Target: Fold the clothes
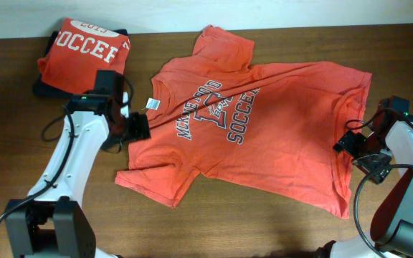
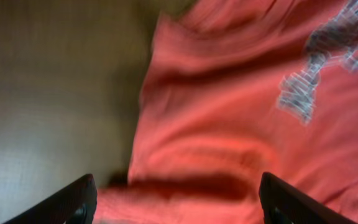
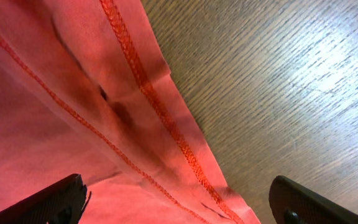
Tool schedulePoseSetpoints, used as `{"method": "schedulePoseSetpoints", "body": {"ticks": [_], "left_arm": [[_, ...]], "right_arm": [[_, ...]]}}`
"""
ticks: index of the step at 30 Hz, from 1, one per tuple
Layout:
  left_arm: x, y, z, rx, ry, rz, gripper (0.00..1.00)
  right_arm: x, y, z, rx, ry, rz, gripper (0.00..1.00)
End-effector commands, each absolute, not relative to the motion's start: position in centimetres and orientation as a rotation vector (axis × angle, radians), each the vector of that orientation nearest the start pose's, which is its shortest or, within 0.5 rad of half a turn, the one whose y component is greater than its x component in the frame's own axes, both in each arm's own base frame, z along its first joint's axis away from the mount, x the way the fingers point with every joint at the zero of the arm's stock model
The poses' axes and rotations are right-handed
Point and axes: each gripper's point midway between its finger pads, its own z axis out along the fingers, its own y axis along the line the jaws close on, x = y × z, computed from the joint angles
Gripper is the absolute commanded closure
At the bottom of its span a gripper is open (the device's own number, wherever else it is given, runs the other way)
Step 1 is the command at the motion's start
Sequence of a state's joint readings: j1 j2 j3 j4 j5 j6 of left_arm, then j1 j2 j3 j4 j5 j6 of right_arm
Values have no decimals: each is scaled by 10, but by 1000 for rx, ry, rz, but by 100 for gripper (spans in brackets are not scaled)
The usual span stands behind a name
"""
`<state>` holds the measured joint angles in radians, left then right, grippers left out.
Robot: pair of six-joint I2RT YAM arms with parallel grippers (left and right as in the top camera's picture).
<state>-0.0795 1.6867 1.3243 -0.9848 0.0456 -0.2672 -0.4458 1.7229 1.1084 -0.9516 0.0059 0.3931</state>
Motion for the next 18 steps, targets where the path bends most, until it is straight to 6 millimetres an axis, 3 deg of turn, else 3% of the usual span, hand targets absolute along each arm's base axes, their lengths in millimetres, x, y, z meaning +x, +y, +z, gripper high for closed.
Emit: {"method": "schedulePoseSetpoints", "body": {"ticks": [1,3,4,11,16,18], "left_arm": [[379,-47,114,-188,2810,-208,17],[398,-58,123,-160,2724,-291,31],[420,-69,137,-123,2618,-374,38],[487,-95,182,-50,2310,-452,43],[532,-122,193,1,2295,-473,45],[564,-137,191,24,2325,-476,45]], "right_arm": [[278,-133,38,1280,2799,18,1],[293,-139,40,1250,2739,24,1],[302,-143,41,1233,2702,22,1],[309,-145,43,1220,2678,27,1],[309,-146,43,1220,2677,27,1],[309,-146,43,1220,2677,27,1]]}}
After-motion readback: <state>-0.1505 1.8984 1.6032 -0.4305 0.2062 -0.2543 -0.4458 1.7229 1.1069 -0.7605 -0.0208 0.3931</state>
